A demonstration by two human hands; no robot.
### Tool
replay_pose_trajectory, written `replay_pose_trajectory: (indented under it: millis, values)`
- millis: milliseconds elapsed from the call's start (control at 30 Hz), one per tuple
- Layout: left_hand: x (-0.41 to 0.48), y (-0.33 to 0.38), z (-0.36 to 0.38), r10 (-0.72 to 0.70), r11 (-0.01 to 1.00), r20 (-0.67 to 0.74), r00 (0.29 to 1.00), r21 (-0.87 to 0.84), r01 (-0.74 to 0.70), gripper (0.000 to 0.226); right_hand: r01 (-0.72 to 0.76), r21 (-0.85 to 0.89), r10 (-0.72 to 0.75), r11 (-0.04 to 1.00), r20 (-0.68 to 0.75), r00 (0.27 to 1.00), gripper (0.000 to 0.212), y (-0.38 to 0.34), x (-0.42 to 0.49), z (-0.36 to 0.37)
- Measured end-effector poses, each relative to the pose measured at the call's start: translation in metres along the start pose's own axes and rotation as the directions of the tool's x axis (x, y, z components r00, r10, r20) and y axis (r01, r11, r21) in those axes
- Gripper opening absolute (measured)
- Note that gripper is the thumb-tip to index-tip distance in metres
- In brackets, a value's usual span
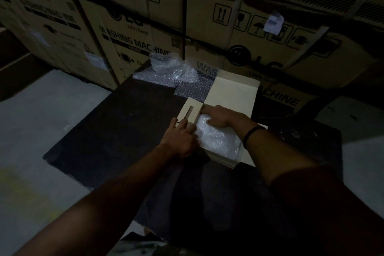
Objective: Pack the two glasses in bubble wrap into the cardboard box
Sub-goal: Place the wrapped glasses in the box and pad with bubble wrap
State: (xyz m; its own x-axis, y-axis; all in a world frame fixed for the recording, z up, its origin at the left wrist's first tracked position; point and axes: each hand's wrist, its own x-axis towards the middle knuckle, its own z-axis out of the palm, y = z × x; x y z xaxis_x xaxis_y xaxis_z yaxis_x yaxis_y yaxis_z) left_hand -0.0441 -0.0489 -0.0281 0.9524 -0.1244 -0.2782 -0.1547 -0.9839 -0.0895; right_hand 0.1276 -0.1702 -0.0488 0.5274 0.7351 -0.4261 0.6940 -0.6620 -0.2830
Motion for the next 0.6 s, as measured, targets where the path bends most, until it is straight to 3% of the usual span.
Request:
replay_pose_trajectory:
  millis: [100,167,300,500,600]
  values:
    - [0.002,-0.002,-0.002,-0.039,0.998,-0.055,0.998,-0.05,0.037,0.045,0.094,0.146,-0.065,0.985,-0.19,0.98,0.057,0.005,-0.019,0.002]
    - [0.006,-0.003,-0.005,-0.09,0.993,-0.043,0.995,-0.086,0.086,0.047,0.127,0.126,-0.085,0.984,-0.293,0.952,0.056,0.007,-0.033,0.008]
    - [0.018,0.003,-0.01,-0.13,0.992,-0.023,0.991,-0.01,0.129,0.048,0.042,-0.055,-0.051,0.998,-0.155,0.987,0.074,0.006,-0.047,0.023]
    - [0.032,0.006,-0.017,-0.132,0.99,0.018,0.991,0.048,0.131,0.05,-0.018,-0.074,0.005,0.997,-0.163,0.987,0.078,-0.004,-0.043,0.027]
    - [0.035,-0.003,-0.021,-0.081,0.997,0.064,0.995,0.023,0.08,0.052,-0.03,0.019,0.034,0.999,-0.234,0.972,0.083,0.0,-0.056,0.021]
